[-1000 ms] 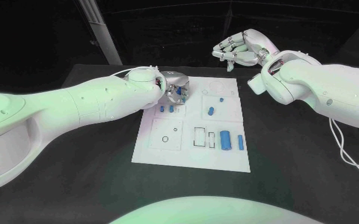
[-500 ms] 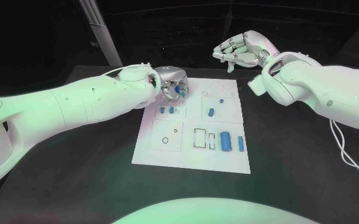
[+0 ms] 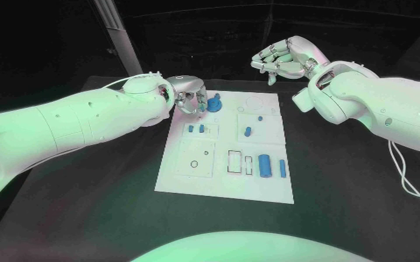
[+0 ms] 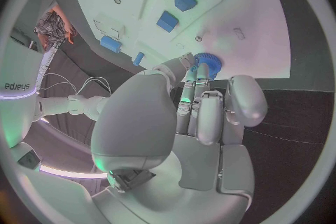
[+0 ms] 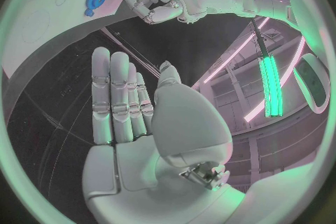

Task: Assemble the parts on the task board

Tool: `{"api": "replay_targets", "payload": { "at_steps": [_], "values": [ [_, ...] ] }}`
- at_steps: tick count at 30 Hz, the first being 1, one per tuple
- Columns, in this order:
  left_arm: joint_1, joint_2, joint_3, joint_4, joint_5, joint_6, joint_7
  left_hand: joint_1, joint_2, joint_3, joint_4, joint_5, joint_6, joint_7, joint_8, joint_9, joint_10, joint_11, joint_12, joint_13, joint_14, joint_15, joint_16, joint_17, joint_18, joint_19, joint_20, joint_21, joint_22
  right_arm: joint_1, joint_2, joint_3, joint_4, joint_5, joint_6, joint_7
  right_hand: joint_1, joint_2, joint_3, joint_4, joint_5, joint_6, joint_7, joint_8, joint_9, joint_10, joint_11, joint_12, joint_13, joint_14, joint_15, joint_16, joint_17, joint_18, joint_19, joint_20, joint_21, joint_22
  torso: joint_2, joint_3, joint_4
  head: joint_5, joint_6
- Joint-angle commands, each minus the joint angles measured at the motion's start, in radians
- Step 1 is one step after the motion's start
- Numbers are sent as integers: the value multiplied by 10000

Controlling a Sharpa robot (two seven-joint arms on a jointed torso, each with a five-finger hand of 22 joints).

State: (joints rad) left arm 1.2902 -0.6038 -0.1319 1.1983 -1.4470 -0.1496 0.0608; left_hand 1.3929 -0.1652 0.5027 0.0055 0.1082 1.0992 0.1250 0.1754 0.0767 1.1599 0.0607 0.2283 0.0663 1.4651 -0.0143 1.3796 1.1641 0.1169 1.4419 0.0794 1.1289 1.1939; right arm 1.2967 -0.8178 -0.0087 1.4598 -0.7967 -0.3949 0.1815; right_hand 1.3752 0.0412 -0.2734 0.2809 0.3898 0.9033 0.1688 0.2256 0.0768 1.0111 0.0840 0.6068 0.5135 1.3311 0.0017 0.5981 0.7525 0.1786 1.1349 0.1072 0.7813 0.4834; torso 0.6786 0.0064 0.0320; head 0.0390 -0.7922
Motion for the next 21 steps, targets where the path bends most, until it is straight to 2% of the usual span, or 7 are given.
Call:
{"api": "replay_targets", "payload": {
  "at_steps": [1,21],
  "values": [
    [13,-27,5,-13,101,489,-77,-104,-3,71,20,-29,91,-14,-47,8,104,7,-48,14,323,-70,49,-18,-201,60,-2,63,14,17,6,7,7,-17,33,75,78,-7,14,-49,63,-66,-25,-59,-11,-38,15,-31,-8,21,57,-57,16,52,63,32,-54,-9,11,-6,-17,19,-2],
    [-66,218,-21,-424,94,863,-147,-154,-16,88,20,-11,116,-24,-67,11,144,-3,-92,18,318,-75,42,-45,-201,57,-6,65,22,16,33,7,0,-17,52,82,78,-7,14,-49,63,-66,-25,-59,-11,-38,15,-31,-8,21,57,-57,16,52,63,32,-54,-9,17,3,-31,54,-45]
  ]
}}
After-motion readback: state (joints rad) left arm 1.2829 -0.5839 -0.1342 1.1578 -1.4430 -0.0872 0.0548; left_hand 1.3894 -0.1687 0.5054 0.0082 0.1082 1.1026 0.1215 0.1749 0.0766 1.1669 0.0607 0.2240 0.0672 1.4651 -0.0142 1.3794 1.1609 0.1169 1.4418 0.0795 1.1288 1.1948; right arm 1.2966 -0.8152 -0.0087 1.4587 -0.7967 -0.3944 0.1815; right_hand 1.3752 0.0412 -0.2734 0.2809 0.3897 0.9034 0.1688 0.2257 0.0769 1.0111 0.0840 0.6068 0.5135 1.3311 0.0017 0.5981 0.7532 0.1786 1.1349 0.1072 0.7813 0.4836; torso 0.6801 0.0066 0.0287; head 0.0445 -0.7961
